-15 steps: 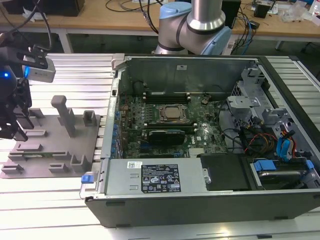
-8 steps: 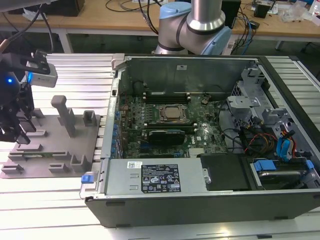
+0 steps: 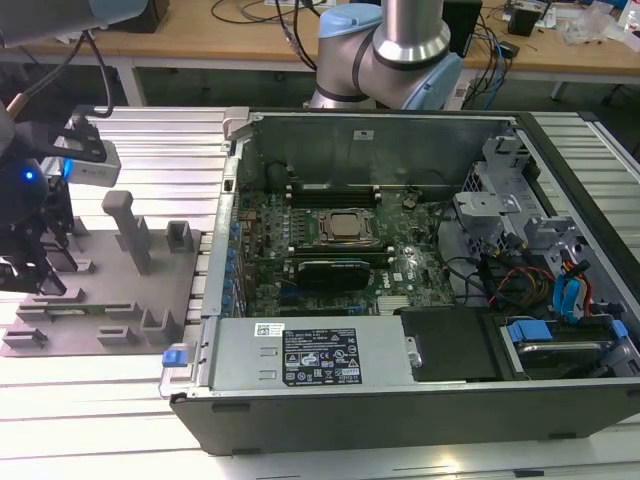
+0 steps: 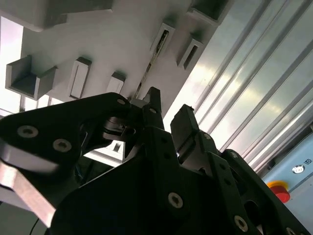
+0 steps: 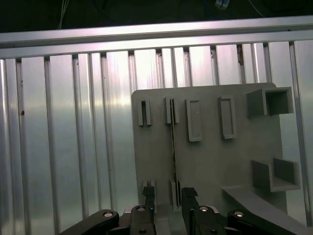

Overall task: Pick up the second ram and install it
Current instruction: 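Pick up the second ram and move it above second insertion slot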

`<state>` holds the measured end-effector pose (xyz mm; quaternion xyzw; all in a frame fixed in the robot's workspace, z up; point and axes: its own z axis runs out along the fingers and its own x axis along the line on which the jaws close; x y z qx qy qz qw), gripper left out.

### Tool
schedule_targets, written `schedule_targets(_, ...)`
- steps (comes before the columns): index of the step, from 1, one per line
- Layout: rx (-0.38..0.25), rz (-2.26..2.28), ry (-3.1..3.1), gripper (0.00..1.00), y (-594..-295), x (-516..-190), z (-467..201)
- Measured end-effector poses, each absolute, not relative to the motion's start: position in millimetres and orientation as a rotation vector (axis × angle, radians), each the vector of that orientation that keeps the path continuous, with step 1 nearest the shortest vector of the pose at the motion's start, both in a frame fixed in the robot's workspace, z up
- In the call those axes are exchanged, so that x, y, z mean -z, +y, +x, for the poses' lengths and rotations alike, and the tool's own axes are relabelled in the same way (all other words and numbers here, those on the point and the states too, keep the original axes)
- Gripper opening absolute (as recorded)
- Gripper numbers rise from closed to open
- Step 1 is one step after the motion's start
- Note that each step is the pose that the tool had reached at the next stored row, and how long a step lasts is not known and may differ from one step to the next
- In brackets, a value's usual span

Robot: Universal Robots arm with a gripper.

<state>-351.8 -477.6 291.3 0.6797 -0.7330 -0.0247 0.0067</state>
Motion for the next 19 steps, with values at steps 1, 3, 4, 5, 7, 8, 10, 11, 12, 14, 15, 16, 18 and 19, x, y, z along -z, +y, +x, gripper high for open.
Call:
schedule_targets(1,0.077,2.126,-2.293,0.34,-478,-289,-352)
schedule_targets(3,0.077,2.126,-2.293,0.34,-478,-286,-352)
schedule_targets(4,0.077,2.126,-2.293,0.34,-478,-286,-352)
schedule_targets(5,0.077,2.126,-2.293,0.34,-478,-284,-352)
schedule_targets(7,0.077,2.126,-2.293,0.34,-478,-281,-352)
schedule_targets(8,0.077,2.126,-2.293,0.34,-478,-280,-352)
schedule_targets(10,0.077,2.126,-2.293,0.34,-478,-276,-352)
schedule_targets(11,0.077,2.126,-2.293,0.34,-478,-275,-352)
schedule_targets(12,0.077,2.126,-2.293,0.34,-478,-273,-352)
schedule_targets(14,0.077,2.126,-2.293,0.34,-478,-271,-352)
schedule_targets(15,0.077,2.126,-2.293,0.34,-478,-269,-352)
schedule_targets(16,0.077,2.126,-2.293,0.34,-478,-267,-352)
schedule_targets(18,0.077,2.126,-2.293,0.34,-478,-264,-352)
schedule_targets(19,0.077,2.126,-2.293,0.34,-478,-262,-352)
